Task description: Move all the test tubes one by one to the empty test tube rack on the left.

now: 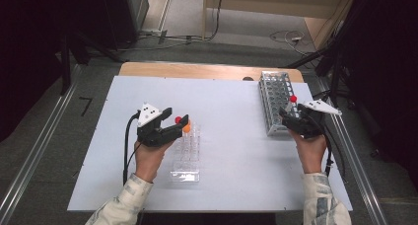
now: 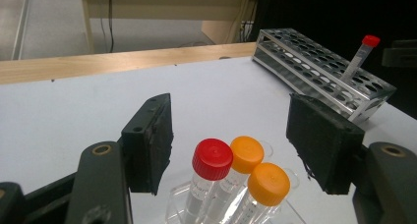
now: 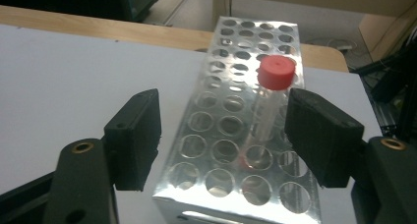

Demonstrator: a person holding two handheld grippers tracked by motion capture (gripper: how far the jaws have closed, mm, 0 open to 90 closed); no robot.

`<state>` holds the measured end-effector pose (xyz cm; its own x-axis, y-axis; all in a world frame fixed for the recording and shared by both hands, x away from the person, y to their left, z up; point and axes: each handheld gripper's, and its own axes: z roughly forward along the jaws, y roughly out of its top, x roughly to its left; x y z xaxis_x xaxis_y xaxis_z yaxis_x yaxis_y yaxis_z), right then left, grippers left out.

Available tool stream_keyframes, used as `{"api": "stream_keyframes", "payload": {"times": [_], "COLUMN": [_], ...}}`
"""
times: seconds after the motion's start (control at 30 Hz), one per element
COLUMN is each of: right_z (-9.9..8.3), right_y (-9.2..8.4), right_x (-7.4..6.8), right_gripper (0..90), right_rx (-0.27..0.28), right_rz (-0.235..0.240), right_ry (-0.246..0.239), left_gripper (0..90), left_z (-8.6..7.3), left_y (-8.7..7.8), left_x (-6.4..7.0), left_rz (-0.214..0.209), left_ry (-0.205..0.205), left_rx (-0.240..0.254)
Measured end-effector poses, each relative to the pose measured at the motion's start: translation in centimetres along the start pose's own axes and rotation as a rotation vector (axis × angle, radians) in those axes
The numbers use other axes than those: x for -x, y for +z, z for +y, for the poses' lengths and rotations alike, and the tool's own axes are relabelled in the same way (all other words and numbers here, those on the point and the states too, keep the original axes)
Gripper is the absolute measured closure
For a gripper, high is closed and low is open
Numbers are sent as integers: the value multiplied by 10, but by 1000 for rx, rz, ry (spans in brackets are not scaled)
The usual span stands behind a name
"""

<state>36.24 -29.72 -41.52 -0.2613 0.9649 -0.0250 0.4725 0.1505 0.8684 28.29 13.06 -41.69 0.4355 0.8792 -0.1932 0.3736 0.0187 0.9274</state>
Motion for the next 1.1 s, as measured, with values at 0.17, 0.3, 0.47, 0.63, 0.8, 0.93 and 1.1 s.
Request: {"api": "stream_keyframes", "payload": {"times": [0.17, 0.3, 0.47, 0.63, 0.8, 0.93, 1.1], "right_z": [-1, -2, -6, -7, -4, 5, 22], "right_y": [19, 33, 43, 45, 40, 28, 0], "right_x": [12, 12, 17, 16, 19, 19, 14], "right_gripper": [418, 494, 593, 691, 711, 711, 711], "right_rx": [10, 0, -27, -34, -21, 28, 103], "right_rz": [-43, -56, -35, -38, -40, -41, -44], "right_ry": [17, 0, 16, 9, 25, 20, -3], "left_gripper": [348, 348, 348, 348, 346, 324, 293], "left_z": [0, 0, 0, 0, 0, 2, 4], "left_y": [0, 0, 0, -1, -1, -2, -4], "left_x": [1, 2, 1, 2, 3, 4, 6], "left_rz": [-6, -10, -6, -6, -4, -2, -10], "left_ry": [2, 5, 2, 3, 4, 4, 7], "left_rx": [-4, -3, -7, -5, -3, 1, 1]}}
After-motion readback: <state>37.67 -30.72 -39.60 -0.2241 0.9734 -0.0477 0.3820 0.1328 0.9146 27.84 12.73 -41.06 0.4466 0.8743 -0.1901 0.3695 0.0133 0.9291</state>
